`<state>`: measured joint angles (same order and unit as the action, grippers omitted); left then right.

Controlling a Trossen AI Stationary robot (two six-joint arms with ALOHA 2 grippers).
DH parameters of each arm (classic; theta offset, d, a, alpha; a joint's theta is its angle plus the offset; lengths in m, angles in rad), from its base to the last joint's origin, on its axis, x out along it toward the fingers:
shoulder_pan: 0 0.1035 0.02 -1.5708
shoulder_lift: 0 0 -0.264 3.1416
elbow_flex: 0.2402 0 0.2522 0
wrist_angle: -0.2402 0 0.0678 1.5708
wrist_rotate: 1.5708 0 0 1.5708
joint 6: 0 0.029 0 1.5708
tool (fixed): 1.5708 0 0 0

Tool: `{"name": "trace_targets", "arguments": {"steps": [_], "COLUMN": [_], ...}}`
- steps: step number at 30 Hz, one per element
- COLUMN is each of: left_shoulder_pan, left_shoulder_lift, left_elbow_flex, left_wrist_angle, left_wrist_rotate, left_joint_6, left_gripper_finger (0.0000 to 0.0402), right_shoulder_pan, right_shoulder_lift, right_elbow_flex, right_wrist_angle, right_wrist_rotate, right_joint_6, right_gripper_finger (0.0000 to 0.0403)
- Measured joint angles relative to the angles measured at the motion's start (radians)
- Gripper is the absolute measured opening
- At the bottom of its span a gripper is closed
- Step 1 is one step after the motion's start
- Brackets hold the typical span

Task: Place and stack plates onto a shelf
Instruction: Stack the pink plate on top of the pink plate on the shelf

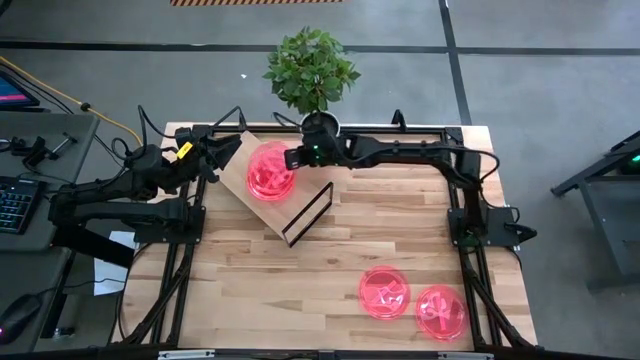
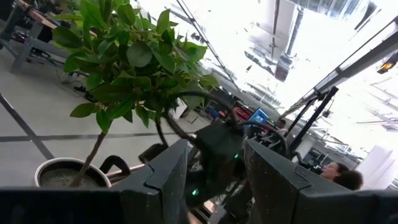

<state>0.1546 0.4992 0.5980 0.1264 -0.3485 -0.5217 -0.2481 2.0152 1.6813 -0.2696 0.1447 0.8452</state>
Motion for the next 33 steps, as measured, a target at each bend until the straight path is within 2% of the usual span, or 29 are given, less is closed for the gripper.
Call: {"name": "trace_targets", "arguments": {"steps": [11, 18, 21, 27, 33], "left_shoulder_pan": [0.0, 0.0, 0.0, 0.0, 0.0], "left_shoulder_lift": [0.0, 0.0, 0.0, 0.0, 0.0], "left_elbow_flex": [0.0, 0.0, 0.0, 0.0, 0.0], "left_wrist_angle": [-0.001, -0.001, -0.001, -0.001, -0.001], "left_wrist_rotate": [0.0, -0.001, -0.001, -0.002, -0.002], "left_joint_6": [0.002, 0.002, 0.002, 0.002, 0.002], "left_gripper_finger": [0.0152, 0.0152, 0.0152, 0.0152, 0.0152], "right_shoulder_pan": [0.0, 0.0, 0.0, 0.0, -0.01], "right_shoulder_lift": [0.069, 0.068, 0.068, 0.068, 0.064], "right_elbow_flex": [0.006, 0.006, 0.006, 0.006, 0.006], "right_wrist_angle": [-0.003, 0.014, 0.026, 0.025, 0.008], "right_wrist_rotate": [0.005, 0.005, 0.005, 0.001, -0.088], "right_joint_6": [0.094, 0.096, 0.095, 0.097, 0.024], "right_gripper_finger": [0.0, 0.0007, 0.0033, 0.0119, 0.0168]}}
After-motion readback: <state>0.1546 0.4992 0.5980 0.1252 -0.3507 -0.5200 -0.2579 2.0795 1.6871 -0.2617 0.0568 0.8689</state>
